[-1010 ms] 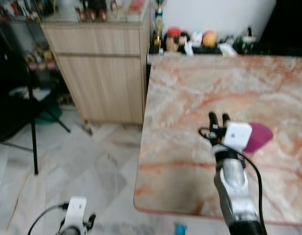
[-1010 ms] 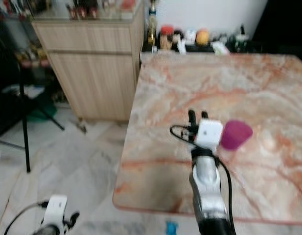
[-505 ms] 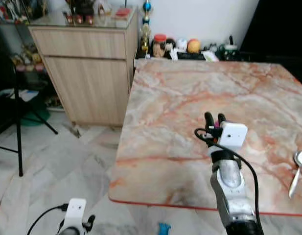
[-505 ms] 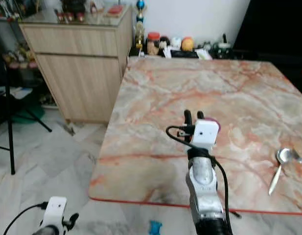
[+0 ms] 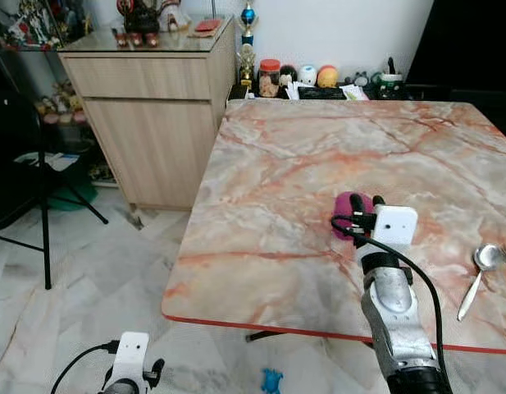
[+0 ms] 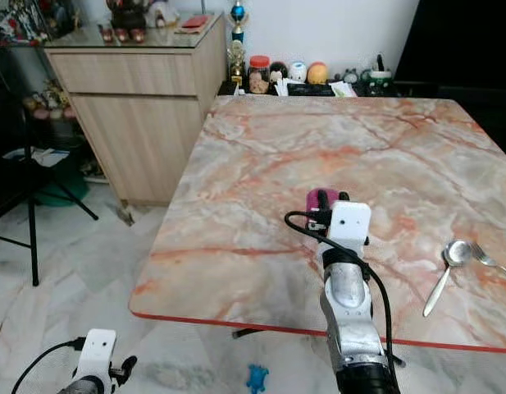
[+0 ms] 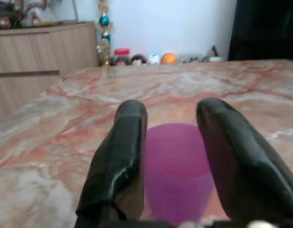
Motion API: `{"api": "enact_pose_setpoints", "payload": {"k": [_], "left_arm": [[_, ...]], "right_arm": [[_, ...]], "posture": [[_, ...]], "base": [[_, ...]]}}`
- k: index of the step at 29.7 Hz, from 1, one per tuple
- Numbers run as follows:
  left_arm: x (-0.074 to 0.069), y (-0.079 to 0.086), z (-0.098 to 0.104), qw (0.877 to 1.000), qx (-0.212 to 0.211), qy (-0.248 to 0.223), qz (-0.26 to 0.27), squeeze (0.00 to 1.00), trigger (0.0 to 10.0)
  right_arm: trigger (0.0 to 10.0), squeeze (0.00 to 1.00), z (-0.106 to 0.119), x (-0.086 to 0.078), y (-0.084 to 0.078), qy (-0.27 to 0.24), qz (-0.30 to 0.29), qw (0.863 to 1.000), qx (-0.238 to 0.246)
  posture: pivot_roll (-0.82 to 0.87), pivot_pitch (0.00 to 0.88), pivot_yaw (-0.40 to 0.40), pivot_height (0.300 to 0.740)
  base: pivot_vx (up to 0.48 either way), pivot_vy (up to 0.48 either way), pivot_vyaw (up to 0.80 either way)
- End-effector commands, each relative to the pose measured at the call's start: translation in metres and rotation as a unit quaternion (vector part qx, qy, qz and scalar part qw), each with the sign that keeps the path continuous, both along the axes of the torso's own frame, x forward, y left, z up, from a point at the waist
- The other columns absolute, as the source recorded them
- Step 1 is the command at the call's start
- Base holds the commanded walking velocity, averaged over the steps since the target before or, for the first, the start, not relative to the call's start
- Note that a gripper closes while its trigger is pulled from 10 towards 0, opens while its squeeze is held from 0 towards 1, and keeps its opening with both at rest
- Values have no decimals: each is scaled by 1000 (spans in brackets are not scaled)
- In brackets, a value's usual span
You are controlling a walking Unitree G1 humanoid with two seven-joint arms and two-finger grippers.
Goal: Setting the table
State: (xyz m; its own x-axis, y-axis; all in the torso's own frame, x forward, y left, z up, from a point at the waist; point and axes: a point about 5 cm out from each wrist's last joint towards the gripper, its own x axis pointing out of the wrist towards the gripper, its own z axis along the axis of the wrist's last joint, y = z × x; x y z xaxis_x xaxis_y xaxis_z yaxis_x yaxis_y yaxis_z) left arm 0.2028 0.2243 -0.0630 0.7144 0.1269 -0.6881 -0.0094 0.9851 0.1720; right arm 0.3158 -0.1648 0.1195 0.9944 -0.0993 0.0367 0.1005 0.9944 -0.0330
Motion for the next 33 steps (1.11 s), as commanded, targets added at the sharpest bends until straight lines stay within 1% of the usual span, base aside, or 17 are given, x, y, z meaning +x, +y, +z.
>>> {"api": "enact_pose_setpoints", "payload": {"k": [1,3,7,8,10,12,13,14,16,22,23,24,25,28,31,32,33], "left_arm": [[-3,2,-2,1000,1,8,0,0,10000],[-3,1,-2,1000,1,8,0,0,10000],[-4,1,-2,1000,-1,8,0,0,10000],[-4,1,-2,1000,-1,8,0,0,10000],[-4,0,-2,1000,-2,9,-1,0,10000],[-4,0,-3,1000,-2,9,-1,0,10000],[-4,0,-3,1000,-2,9,-1,0,10000],[-4,0,-3,1000,-2,10,0,0,10000],[-5,0,-3,1000,-3,10,0,0,10000],[-5,-1,-3,1000,-5,12,0,0,10000],[-5,-1,-3,1000,-5,13,-1,0,10000],[-5,-1,-4,1000,-5,13,-1,0,10000],[-5,-1,-4,1000,-5,13,-1,0,10000],[-5,-2,-4,1000,-7,14,-1,0,10000],[-5,-3,-4,1000,-7,14,-2,0,10000],[-6,-3,-4,1000,-7,14,-2,0,10000],[-6,-3,-4,1000,-7,14,-2,0,10000]], "right_arm": [[10000,1000,-2,4,2,48,5,999,1],[10000,1000,1,6,6,56,14,998,13],[10000,1000,15,12,15,48,45,998,3],[10000,1000,15,12,15,48,45,998,3],[10000,1000,29,17,17,49,49,998,-3],[10000,1000,32,18,18,54,51,997,-4],[10000,278,35,19,18,54,51,997,-9],[10000,0,38,20,18,53,55,997,-12],[10000,0,45,22,18,55,63,996,-25],[10000,0,49,22,15,79,70,992,-62],[10000,431,49,22,14,86,72,991,-69],[10000,431,49,21,14,94,74,990,-76],[10000,1000,46,20,11,107,71,988,-89],[10000,1000,41,19,8,126,63,986,-91],[10000,984,38,18,8,134,65,985,-89],[10000,357,36,18,8,140,69,983,-92],[10000,357,36,18,8,140,69,983,-92]], "posture": [[74,0,15,740],[71,0,16,740],[70,0,17,740],[70,0,17,740],[69,0,17,740],[68,0,17,740],[70,0,17,740],[70,0,17,740],[69,0,18,740],[66,0,19,740],[64,0,21,740],[63,0,21,740],[64,0,20,740],[64,0,20,740],[65,0,19,740],[65,0,19,740],[65,0,19,740]], "base": [[0,0,0],[0,0,0],[0,0,0],[0,0,0],[0,0,0],[0,0,0],[0,0,0],[0,0,0],[0,0,0],[0,0,0],[0,0,0],[0,0,0],[0,0,0],[0,0,0],[0,0,0],[0,0,0],[0,0,0]]}}
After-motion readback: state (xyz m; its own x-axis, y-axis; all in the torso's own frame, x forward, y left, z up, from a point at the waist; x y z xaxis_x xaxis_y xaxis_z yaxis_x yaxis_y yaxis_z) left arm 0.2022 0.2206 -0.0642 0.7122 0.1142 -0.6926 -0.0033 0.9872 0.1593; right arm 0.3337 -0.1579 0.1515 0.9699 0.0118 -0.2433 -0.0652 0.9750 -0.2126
